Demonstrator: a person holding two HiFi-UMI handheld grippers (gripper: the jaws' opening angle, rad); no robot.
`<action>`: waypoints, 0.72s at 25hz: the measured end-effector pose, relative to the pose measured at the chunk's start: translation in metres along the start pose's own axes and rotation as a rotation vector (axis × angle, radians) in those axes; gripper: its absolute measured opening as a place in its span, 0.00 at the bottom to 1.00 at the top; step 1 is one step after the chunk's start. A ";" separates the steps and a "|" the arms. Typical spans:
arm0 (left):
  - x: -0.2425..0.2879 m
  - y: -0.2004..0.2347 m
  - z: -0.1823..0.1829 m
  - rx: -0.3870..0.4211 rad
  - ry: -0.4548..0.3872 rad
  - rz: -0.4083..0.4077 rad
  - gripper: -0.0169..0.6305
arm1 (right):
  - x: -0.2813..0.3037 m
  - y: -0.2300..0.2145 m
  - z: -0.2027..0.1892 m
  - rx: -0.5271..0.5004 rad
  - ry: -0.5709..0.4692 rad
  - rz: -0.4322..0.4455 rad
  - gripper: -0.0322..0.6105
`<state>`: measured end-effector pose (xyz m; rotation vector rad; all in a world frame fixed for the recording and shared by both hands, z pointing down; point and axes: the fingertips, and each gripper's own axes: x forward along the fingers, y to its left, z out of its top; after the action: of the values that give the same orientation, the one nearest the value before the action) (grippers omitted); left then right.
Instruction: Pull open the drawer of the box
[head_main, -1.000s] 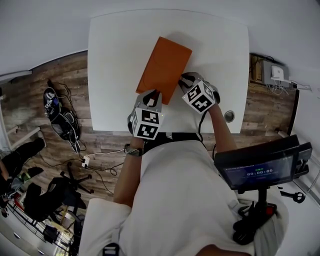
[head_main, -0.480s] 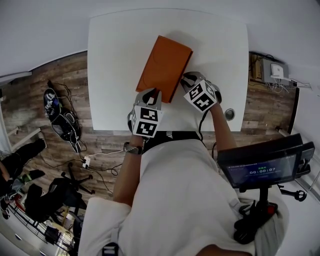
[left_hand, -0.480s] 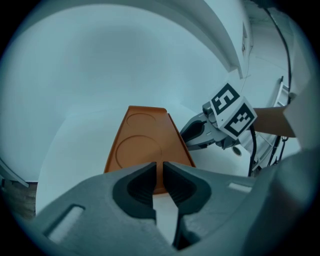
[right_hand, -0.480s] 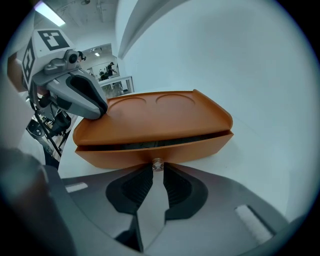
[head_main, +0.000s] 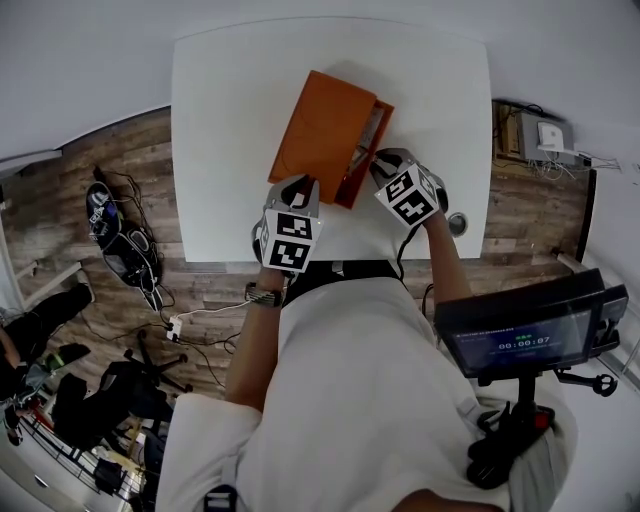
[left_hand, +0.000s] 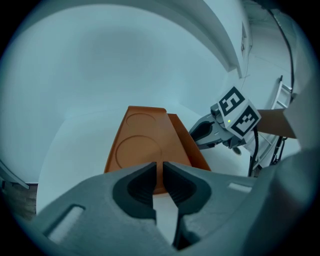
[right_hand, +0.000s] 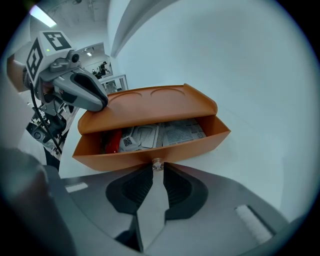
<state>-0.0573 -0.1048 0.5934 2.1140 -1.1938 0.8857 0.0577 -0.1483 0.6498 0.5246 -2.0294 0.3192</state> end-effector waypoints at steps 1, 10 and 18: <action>0.001 0.001 0.000 0.001 0.001 0.001 0.10 | 0.000 -0.001 -0.002 0.002 0.004 -0.003 0.16; 0.005 0.003 0.001 0.015 0.007 0.010 0.10 | -0.002 -0.008 -0.014 -0.002 0.037 -0.029 0.16; 0.008 0.006 0.000 0.020 0.006 0.021 0.10 | -0.003 -0.010 -0.022 0.013 0.051 -0.038 0.16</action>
<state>-0.0593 -0.1118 0.6002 2.1163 -1.2113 0.9162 0.0813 -0.1469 0.6579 0.5572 -1.9671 0.3203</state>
